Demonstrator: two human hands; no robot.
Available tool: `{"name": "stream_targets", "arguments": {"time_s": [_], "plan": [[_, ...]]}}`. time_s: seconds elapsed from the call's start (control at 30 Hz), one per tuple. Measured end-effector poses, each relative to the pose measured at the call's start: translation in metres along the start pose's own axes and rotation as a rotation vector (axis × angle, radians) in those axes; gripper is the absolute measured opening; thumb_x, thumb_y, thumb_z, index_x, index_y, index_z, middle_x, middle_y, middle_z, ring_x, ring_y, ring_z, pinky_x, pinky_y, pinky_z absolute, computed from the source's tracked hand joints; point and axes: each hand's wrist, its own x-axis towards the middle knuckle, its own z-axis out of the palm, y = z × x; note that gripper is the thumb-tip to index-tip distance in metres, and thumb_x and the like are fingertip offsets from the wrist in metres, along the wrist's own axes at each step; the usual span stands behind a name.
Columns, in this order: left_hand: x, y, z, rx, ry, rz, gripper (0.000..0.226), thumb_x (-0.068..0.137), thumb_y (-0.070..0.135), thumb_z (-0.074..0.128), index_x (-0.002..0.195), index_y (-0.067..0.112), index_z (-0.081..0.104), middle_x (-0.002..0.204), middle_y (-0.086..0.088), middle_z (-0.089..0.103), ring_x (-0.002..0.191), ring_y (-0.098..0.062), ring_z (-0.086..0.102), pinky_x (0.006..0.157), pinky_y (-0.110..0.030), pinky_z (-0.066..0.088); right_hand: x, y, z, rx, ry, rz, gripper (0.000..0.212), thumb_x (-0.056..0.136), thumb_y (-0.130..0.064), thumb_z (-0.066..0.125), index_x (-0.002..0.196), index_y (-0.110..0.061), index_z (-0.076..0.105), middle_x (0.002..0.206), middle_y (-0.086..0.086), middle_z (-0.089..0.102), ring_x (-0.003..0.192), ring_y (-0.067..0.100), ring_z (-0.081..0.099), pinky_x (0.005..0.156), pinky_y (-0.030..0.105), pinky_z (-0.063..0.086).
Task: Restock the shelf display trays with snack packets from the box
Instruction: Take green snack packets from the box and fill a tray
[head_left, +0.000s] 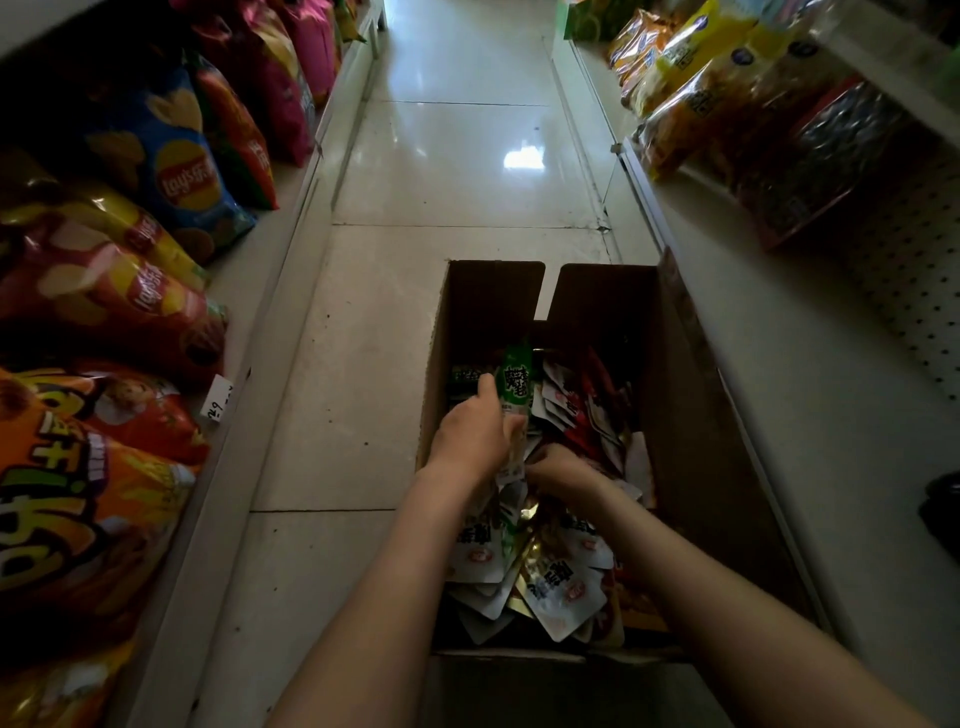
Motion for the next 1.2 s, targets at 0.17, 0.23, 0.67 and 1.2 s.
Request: {"name": "stream_targets", "arguments": {"time_s": [0.17,0.23,0.67,1.2], "plan": [[-0.001,0.0,-0.001,0.029,-0.013,-0.001,0.046,0.099,0.029,0.049,0.134,0.006,0.03,0.116,-0.017,0.061,0.106,-0.034,0.059,0.077,-0.04,0.045,0.002,-0.001,0.013,-0.043,0.076,0.0,0.028,0.09,-0.006,0.054,0.065,-0.018,0.051,0.063,-0.004,0.049,0.054,0.008,0.043,0.042,0.014,0.033],[-0.002,0.001,-0.001,0.005,0.0,-0.014,0.044,0.099,0.029,0.049,0.132,0.007,0.032,0.115,-0.017,0.061,0.105,-0.034,0.059,0.076,-0.04,0.045,0.004,0.002,0.012,-0.053,0.153,-0.037,0.027,0.087,-0.015,0.062,0.064,-0.022,0.05,0.065,-0.004,0.051,0.058,0.011,0.046,0.049,0.02,0.036],[0.003,0.005,0.0,-0.22,-0.034,-0.071,0.036,0.098,0.032,0.052,0.126,0.014,0.038,0.11,-0.006,0.061,0.099,-0.023,0.06,0.073,-0.031,0.043,-0.007,-0.005,-0.006,0.049,0.475,0.069,0.042,0.094,-0.005,0.045,0.136,-0.007,0.04,0.13,0.015,0.051,0.113,0.032,0.054,0.089,0.037,0.047],[-0.092,0.129,-0.171,-1.151,-0.189,-0.538,0.069,0.066,0.043,0.078,0.124,0.013,0.055,0.113,-0.018,0.068,0.102,-0.036,0.066,0.091,-0.056,0.052,-0.266,-0.175,-0.089,0.243,0.592,-0.415,0.022,0.099,-0.008,0.046,0.093,-0.02,0.062,0.091,-0.017,0.063,0.083,-0.009,0.06,0.067,0.01,0.046]]}}
